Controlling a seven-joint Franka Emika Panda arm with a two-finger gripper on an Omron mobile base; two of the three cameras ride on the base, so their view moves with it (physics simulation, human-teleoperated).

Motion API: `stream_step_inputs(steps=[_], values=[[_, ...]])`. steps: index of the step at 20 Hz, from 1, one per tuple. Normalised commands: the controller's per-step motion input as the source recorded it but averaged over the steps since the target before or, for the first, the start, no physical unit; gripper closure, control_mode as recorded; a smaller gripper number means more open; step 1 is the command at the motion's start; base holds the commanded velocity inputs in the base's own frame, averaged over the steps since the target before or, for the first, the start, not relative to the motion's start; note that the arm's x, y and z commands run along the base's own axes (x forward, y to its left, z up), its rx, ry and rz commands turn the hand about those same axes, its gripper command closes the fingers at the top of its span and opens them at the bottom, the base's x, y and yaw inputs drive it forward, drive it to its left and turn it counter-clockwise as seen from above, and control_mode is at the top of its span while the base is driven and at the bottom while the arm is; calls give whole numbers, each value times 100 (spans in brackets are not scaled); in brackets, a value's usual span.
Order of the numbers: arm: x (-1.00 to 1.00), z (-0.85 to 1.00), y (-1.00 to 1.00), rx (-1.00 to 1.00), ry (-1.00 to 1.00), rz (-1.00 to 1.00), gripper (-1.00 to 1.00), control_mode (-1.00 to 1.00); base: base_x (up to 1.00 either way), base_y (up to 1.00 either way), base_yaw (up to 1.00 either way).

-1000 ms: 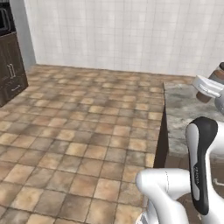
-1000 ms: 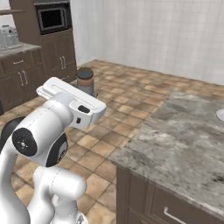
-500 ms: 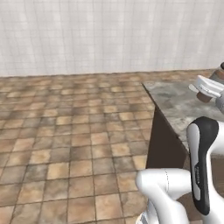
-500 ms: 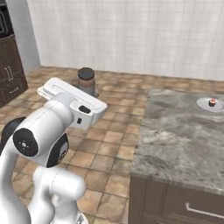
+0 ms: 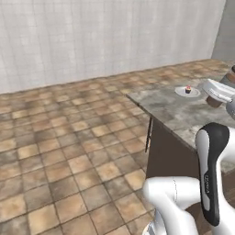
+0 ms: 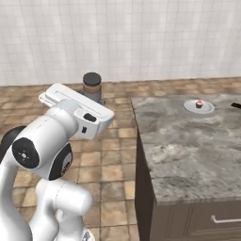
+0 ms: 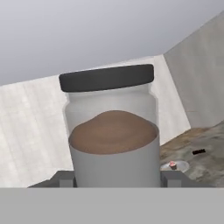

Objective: Take the cinnamon bottle from the cabinet and place it on the dining table, next to the plate with the cupcake. Then take the chocolate from the dining counter and place it on the cupcake plate.

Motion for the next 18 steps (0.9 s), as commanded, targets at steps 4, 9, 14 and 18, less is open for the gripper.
stream_step_inputs(steps=[4,9,14,18], values=[[0,0,0,0,0,0,100,100,95,75,-57],[0,0,0,0,0,0,100,100,88,77,-57],[0,0,0,0,0,0,100,100,79,94,-59],[0,0,0,0,0,0,100,100,34,100,-58]])
